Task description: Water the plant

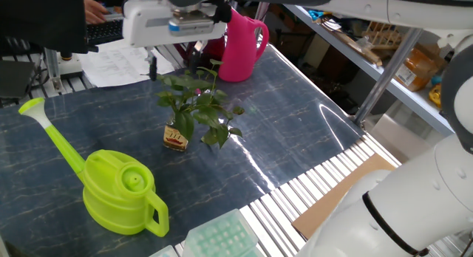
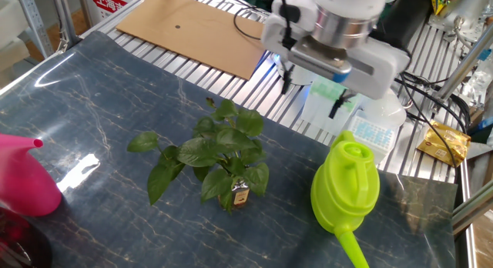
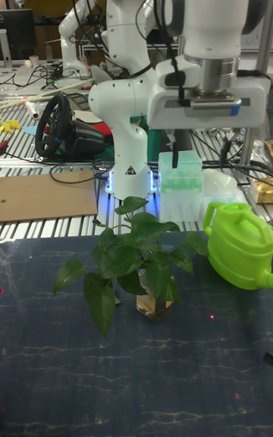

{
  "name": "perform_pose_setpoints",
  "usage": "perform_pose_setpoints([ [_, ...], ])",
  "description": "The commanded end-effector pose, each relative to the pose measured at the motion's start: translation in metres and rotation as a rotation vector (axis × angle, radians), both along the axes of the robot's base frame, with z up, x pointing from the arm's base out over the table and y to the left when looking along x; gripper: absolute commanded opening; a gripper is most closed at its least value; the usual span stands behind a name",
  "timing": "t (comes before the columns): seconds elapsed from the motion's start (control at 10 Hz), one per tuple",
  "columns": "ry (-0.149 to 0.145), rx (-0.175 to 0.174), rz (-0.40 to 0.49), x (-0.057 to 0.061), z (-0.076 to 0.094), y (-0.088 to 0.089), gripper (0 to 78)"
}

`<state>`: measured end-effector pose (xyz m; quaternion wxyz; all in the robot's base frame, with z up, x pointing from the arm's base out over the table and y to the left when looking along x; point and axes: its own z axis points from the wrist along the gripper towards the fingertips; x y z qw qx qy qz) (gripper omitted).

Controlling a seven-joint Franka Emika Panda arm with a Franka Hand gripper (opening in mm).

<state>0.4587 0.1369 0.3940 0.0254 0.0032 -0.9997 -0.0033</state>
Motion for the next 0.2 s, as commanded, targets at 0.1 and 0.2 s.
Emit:
perform_pose_setpoints([
  [0.1,-0.004,0.005,0.007,0.0037,0.0025,-0.0081,77.4],
  [0.2,-0.005,0.005,0.007,0.0039,0.0028,-0.0086,77.4],
])
